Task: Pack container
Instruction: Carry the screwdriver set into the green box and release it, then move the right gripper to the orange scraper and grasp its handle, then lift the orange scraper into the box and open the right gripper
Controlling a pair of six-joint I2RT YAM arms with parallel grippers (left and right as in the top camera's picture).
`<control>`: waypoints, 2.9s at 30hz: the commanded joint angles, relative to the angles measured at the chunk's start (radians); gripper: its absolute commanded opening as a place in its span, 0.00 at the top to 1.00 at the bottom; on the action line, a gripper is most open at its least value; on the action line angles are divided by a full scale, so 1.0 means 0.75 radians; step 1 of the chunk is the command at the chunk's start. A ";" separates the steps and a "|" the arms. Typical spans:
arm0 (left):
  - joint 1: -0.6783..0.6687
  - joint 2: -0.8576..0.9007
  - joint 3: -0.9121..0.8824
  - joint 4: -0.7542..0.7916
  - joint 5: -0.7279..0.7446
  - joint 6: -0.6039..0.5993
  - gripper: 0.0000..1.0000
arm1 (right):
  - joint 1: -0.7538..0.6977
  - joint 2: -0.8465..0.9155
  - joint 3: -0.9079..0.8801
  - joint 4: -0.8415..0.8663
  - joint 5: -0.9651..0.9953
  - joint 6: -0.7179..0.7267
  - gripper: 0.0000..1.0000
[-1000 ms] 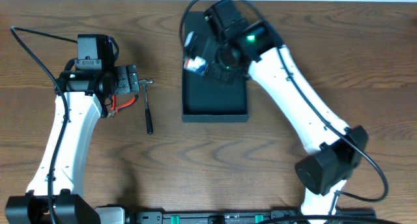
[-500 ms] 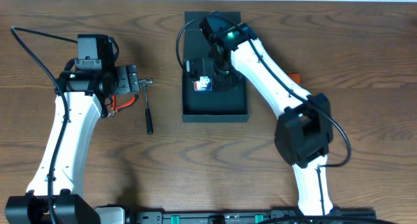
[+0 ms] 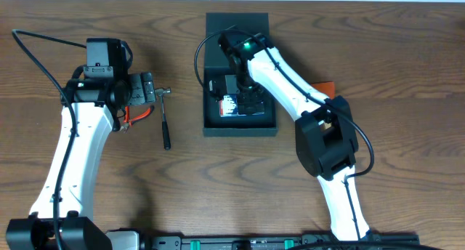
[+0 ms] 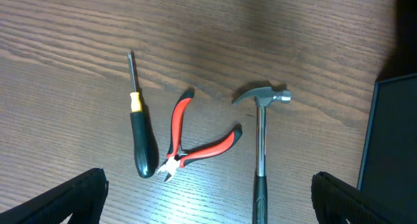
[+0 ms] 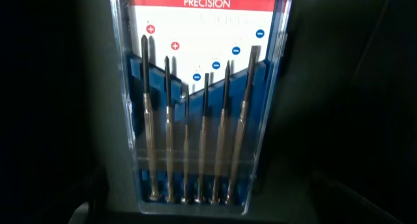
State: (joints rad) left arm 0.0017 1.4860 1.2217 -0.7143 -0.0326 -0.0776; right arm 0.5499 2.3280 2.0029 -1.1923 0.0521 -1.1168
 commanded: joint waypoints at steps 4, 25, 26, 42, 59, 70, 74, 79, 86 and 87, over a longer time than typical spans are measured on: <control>0.000 0.014 0.017 -0.005 -0.006 0.008 0.02 | 0.021 -0.243 0.008 -0.006 0.127 0.356 0.01; 0.000 0.014 0.017 -0.005 -0.006 0.008 0.02 | -0.712 -0.575 -0.187 0.010 -0.027 1.609 0.05; 0.000 0.014 0.017 -0.005 -0.006 0.008 0.02 | -0.720 -0.550 -0.247 0.023 -0.046 1.609 0.06; 0.000 0.014 0.017 -0.005 -0.006 0.008 0.02 | -0.698 -0.350 -0.590 0.145 -0.122 1.271 0.08; 0.000 0.014 0.017 -0.005 -0.006 0.008 0.02 | -0.694 -0.337 -0.872 0.367 -0.150 1.265 0.24; 0.000 0.014 0.017 -0.005 -0.006 0.008 0.02 | -0.694 -0.337 -0.886 0.443 -0.149 1.298 0.43; 0.000 0.014 0.017 -0.005 -0.006 0.008 0.02 | -0.694 -0.337 -0.886 0.459 -0.150 1.298 0.60; 0.000 0.014 0.017 -0.005 -0.006 0.008 0.02 | -0.694 -0.337 -0.886 0.458 -0.150 1.298 0.70; 0.000 0.014 0.017 -0.005 -0.006 0.008 0.02 | -0.694 -0.344 -0.831 0.348 -0.151 1.308 0.77; 0.000 0.014 0.017 -0.005 -0.006 0.009 0.01 | -0.694 -0.347 -0.803 0.315 -0.151 1.308 0.80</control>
State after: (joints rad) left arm 0.0017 1.4860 1.2217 -0.7143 -0.0326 -0.0776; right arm 0.0227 2.0472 1.3796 -0.9176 -0.0280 -0.1390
